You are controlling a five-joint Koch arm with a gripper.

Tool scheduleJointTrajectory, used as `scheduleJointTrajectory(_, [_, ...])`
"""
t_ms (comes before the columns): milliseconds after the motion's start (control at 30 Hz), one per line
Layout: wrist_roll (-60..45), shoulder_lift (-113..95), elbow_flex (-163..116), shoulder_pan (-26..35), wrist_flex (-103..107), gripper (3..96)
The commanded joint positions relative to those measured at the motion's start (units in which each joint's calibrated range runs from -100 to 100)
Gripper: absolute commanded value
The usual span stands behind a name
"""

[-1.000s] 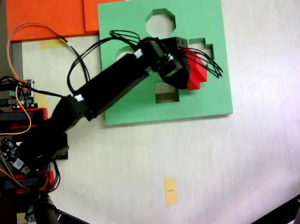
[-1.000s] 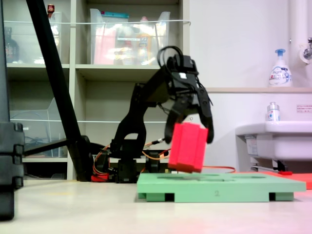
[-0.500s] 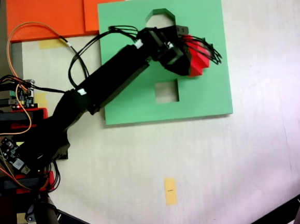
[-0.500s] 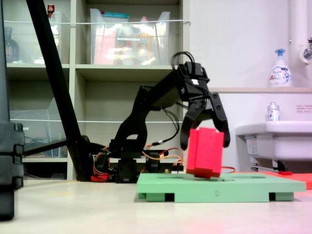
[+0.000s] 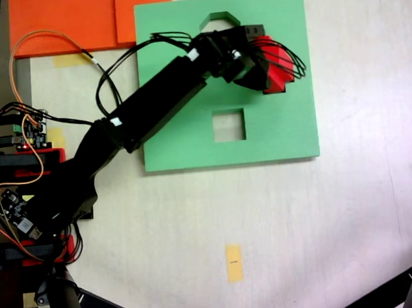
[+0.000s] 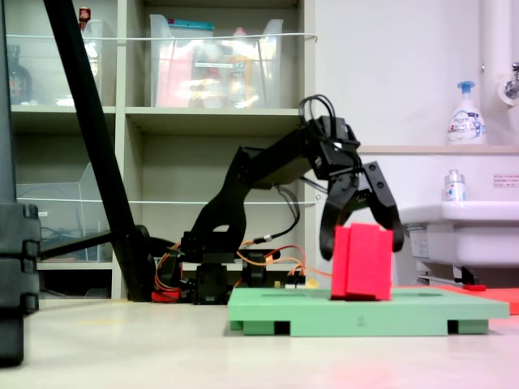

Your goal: Put the cross columnar block into the corresponding hole

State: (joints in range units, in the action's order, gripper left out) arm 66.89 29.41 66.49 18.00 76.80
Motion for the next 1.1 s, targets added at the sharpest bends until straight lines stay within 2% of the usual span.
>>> scheduleJointTrajectory(33, [0.4,-0.5,2.4,0.4,-3.8,30.9])
scheduleJointTrajectory(600, [4.7,0.1,2.5,0.5,-2.3,35.6])
scheduleJointTrajectory(1100, [4.1,-12.9,2.4,0.6,4.1,35.2])
